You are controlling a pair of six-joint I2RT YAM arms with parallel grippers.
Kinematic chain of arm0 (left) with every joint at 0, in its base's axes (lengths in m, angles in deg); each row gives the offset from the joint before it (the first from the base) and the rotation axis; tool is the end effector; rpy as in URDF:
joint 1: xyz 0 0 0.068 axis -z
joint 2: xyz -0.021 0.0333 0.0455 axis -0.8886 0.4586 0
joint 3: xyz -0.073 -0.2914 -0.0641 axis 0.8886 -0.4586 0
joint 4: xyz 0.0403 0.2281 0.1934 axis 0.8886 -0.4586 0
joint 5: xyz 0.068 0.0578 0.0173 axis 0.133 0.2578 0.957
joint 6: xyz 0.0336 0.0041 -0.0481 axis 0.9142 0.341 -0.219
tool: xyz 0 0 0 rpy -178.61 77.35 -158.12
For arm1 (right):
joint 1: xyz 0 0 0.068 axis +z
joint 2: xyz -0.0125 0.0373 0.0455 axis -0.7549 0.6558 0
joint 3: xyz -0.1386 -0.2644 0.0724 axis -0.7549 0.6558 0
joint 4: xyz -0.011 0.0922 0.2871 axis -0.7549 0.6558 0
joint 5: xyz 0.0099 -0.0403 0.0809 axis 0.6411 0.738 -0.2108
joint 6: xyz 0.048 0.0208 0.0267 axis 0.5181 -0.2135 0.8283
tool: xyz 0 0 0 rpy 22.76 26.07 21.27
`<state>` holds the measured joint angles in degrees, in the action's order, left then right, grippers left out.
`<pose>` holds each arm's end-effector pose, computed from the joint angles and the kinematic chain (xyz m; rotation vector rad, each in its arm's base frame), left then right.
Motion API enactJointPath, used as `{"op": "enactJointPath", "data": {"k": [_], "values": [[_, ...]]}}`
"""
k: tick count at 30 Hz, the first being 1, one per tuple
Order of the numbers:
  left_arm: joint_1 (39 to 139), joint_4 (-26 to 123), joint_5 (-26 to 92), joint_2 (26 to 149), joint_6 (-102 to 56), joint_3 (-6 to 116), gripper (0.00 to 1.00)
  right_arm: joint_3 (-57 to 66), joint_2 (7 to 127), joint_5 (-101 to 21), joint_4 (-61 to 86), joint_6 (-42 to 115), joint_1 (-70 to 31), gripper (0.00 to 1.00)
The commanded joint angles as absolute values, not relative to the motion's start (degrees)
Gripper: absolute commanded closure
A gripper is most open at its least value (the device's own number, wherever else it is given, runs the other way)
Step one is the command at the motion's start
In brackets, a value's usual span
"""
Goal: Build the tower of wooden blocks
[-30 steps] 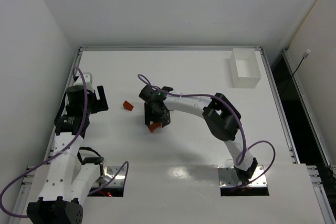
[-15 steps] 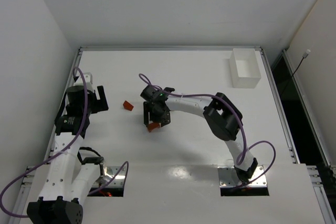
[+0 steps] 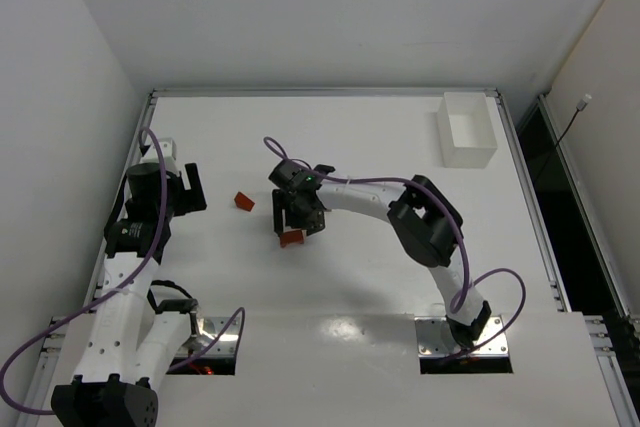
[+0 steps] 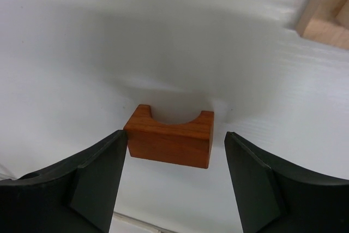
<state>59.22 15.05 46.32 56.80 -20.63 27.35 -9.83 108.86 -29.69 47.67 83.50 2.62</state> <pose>0.1928 0.0157 0.3223 -0.2974 2.0930 0.0337 0.3105 0.3895 0.1496 0.0683 2.8592 0.3888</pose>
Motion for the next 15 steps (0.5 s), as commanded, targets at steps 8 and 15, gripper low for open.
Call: {"op": "enactJointPath", "data": {"k": [8, 15], "values": [[58.5, 16.7, 45.2, 56.4, -20.7, 27.3, 0.23, -7.9, 105.5, -30.1, 42.8, 75.5, 1.9, 0.17], [58.5, 16.7, 44.7, 57.4, -20.7, 27.3, 0.23, -8.4, 103.8, -27.7, 42.8, 71.2, 3.5, 0.14]]}}
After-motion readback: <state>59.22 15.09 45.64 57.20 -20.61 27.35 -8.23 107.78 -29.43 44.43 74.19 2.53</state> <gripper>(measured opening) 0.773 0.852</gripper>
